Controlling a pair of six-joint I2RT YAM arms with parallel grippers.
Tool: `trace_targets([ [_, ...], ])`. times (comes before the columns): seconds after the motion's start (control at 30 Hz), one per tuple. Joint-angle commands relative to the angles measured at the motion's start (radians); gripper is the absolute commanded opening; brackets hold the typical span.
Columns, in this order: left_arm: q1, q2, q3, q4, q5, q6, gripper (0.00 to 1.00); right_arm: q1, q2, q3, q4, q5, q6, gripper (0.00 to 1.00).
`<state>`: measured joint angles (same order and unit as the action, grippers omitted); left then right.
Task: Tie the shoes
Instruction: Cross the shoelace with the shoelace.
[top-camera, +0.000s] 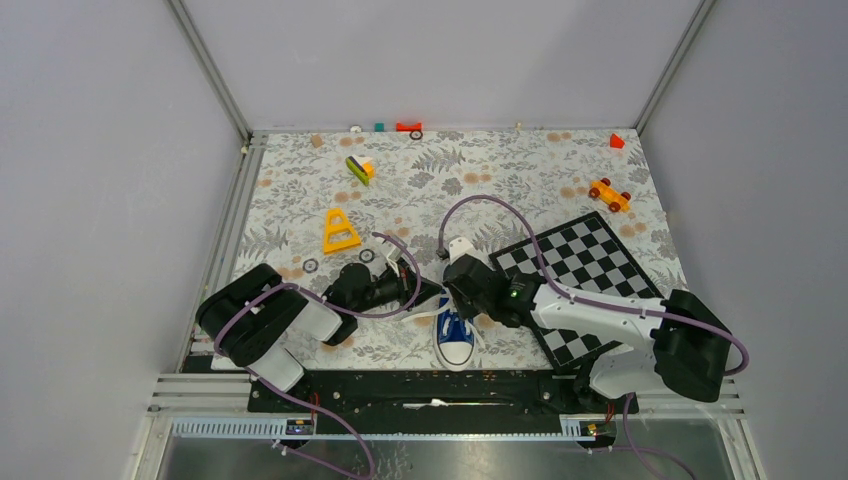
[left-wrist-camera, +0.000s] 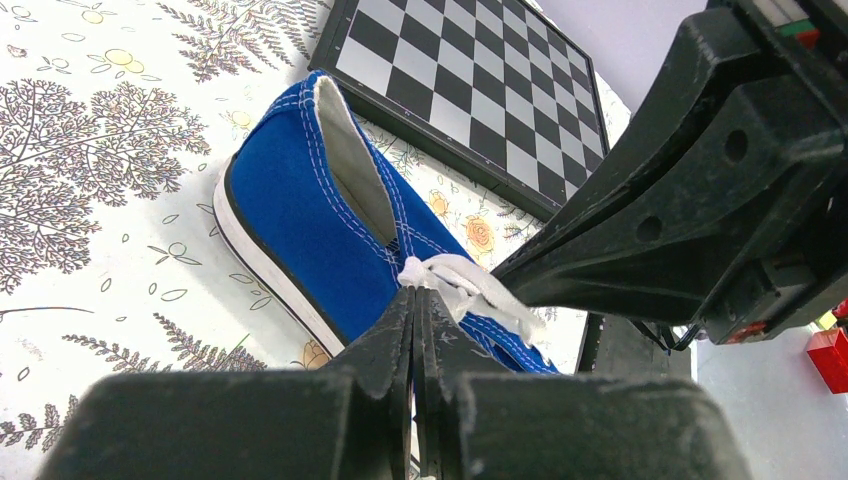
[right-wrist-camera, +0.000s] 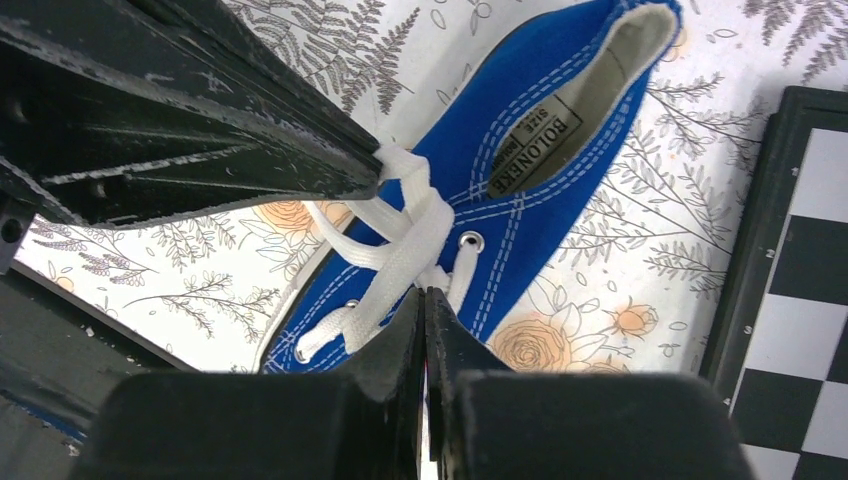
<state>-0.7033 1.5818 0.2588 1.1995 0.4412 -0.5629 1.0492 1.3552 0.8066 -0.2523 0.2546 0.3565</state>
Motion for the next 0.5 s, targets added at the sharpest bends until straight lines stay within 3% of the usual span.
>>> trace_targets([
  [0.0,0.005,-0.004,-0.007,0.066,0.021,-0.002,0.0,0.005,-0.067,-0.02,0.028,0.072,0.008,0.0],
  [0.47,0.008,-0.007,-0.016,0.071,0.021,-0.002,0.0,0.003,-0.112,-0.042,0.045,0.147,0.018,0.0],
])
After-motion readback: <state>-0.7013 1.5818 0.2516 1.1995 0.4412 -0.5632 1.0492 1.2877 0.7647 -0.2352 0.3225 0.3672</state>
